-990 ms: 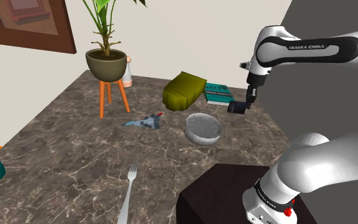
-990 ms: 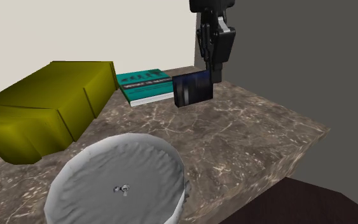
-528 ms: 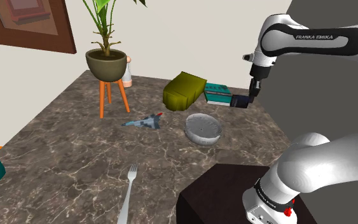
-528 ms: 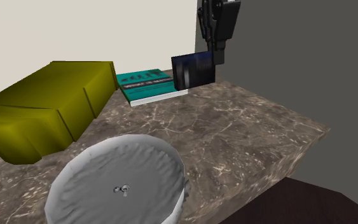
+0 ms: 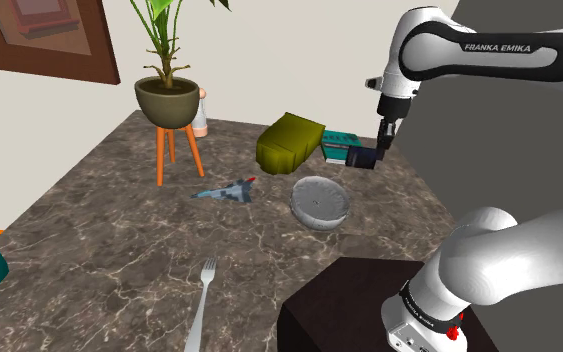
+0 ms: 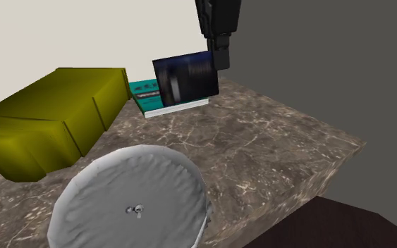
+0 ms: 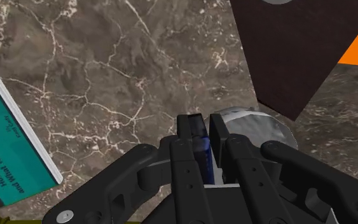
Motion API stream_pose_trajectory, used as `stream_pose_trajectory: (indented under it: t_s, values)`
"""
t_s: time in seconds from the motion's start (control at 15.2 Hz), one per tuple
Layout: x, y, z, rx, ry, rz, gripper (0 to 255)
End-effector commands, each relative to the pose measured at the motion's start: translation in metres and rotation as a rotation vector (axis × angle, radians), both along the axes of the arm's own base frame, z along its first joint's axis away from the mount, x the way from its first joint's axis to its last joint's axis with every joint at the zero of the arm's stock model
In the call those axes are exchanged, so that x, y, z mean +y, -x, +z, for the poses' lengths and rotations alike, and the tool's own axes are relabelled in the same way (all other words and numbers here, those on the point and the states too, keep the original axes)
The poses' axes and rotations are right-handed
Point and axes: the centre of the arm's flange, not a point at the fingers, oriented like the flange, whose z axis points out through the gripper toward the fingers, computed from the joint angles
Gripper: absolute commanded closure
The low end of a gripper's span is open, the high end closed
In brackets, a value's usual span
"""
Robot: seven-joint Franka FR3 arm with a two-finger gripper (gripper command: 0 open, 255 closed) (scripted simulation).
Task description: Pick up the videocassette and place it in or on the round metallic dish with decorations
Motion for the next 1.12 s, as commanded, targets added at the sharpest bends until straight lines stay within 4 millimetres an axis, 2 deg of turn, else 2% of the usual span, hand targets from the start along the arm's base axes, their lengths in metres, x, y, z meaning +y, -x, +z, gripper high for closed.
stream_pose_trajectory:
  t_s: [0.0, 0.33, 0.4, 1.06]
  values:
    - [0.025, -0.005, 0.002, 0.0, -0.001, -0.001, 255]
    - [0.089, -0.018, 0.011, 0.0, -0.001, -0.001, 255]
    - [0.11, -0.023, 0.014, 0.0, -0.001, -0.001, 255]
    - [0.11, -0.023, -0.039, 0.0, -0.001, -0.001, 255]
